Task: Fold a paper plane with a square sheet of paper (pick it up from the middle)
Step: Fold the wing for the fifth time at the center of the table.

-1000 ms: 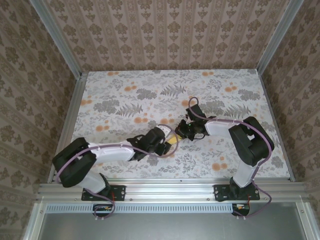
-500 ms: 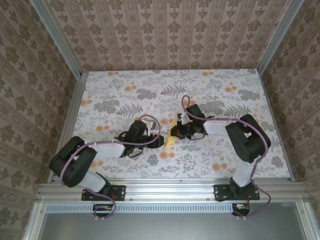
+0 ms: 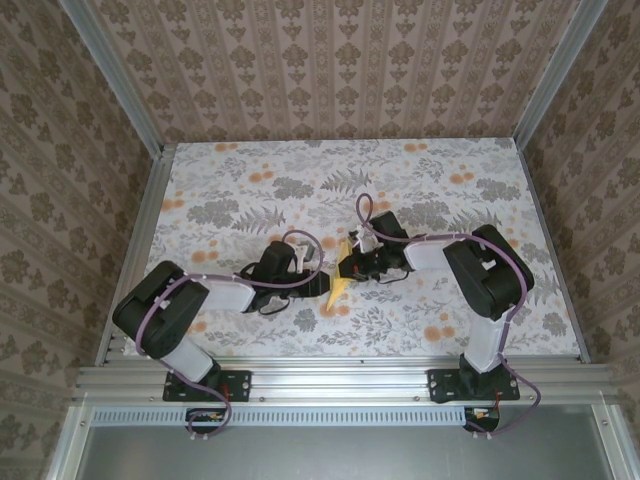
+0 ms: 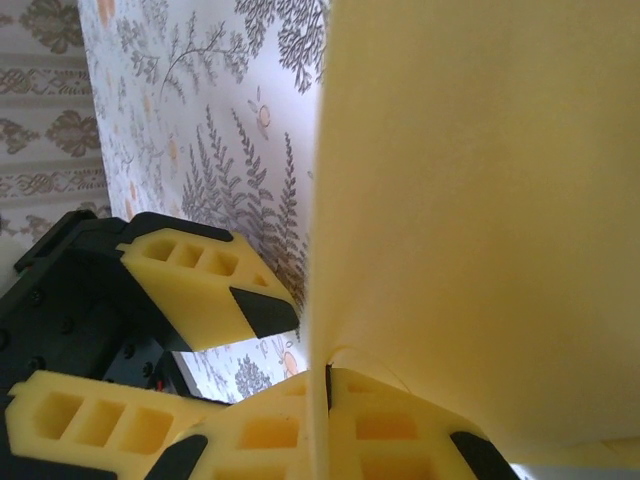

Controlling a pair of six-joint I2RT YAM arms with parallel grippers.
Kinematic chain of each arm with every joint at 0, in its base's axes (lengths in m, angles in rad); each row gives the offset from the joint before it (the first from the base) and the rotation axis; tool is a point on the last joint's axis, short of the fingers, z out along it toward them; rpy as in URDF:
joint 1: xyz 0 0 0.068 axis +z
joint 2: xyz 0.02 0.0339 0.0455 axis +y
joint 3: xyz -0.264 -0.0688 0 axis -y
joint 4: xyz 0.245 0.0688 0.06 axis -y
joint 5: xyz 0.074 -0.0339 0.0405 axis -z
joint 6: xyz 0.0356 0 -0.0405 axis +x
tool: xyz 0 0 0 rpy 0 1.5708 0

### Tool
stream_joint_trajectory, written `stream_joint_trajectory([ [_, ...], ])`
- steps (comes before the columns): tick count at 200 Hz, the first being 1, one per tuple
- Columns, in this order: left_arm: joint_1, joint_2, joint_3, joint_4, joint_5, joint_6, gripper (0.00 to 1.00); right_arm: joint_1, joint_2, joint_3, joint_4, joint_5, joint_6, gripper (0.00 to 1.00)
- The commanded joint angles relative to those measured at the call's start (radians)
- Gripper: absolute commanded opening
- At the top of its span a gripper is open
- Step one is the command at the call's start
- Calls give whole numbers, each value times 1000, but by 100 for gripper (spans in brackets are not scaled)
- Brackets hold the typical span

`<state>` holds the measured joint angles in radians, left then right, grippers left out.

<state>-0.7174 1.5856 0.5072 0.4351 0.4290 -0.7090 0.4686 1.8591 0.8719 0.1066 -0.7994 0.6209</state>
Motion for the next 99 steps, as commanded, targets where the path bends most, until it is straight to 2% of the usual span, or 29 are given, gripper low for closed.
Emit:
stream_joint_trajectory([
  [1, 3, 40, 30, 16, 63, -15, 41, -10, -2, -28, 70, -58, -8, 5],
  [40, 3, 84, 52, 17, 95, -17, 29, -19, 9, -36, 89, -60, 10, 7],
  [99, 1, 93, 60, 19, 108, -11, 28, -30, 11, -43, 76, -30, 14, 13],
])
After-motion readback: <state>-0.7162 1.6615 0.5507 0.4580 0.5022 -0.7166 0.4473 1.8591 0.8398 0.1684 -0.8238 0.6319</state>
